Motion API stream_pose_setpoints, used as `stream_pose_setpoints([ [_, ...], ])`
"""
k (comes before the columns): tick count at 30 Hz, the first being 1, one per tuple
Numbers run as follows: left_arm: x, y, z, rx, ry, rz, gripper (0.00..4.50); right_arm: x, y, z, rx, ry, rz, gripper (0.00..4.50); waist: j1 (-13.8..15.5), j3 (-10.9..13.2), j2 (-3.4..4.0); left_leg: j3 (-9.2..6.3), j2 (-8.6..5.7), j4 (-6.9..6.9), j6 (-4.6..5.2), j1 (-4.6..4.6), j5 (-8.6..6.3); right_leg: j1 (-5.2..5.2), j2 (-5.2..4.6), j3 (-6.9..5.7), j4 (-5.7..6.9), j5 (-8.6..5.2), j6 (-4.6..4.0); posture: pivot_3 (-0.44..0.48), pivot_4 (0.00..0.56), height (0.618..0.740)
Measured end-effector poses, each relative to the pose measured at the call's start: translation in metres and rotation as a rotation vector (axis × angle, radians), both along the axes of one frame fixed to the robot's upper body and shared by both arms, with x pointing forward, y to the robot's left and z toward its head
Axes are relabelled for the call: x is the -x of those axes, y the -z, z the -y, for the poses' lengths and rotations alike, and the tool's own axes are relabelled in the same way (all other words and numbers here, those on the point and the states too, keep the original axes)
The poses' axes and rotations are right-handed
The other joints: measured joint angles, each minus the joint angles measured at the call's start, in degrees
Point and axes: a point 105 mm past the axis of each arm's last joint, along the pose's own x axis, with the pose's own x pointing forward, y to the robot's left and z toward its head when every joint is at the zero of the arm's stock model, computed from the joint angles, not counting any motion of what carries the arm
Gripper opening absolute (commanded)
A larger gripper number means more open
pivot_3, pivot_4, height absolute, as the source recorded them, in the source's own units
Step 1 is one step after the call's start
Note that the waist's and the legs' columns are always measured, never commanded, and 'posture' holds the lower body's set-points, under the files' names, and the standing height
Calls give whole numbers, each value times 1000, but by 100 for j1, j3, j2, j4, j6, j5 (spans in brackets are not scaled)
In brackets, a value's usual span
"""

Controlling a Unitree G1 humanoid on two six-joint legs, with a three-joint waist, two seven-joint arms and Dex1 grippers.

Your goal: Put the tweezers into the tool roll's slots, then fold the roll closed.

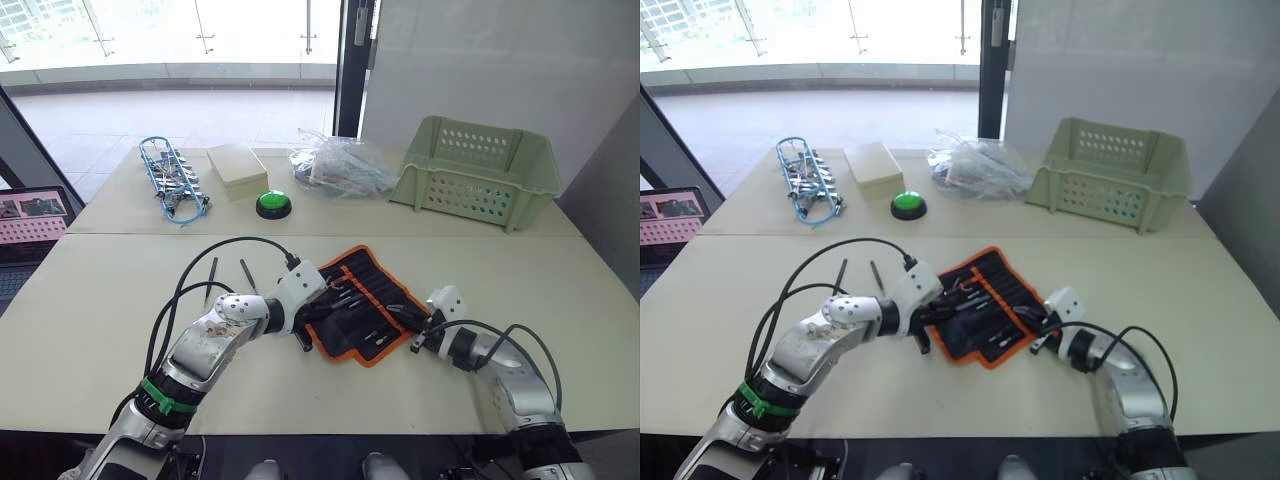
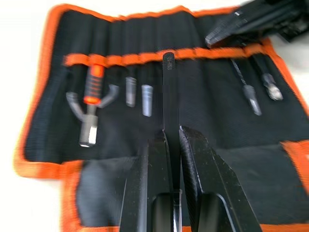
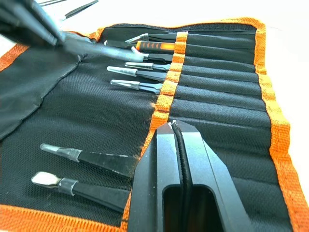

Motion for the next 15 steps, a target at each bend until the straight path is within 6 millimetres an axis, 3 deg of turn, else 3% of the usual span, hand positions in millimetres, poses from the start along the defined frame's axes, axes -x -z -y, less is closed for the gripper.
stream_pose_setpoints([
  [15, -4, 10, 13, -59, -11, -30, 33, 0, 0, 1, 0, 2, -1, 0, 2, 0, 0, 0, 0, 1, 0, 0, 0, 0, 0, 0, 1, 0, 0, 0, 150, 740],
])
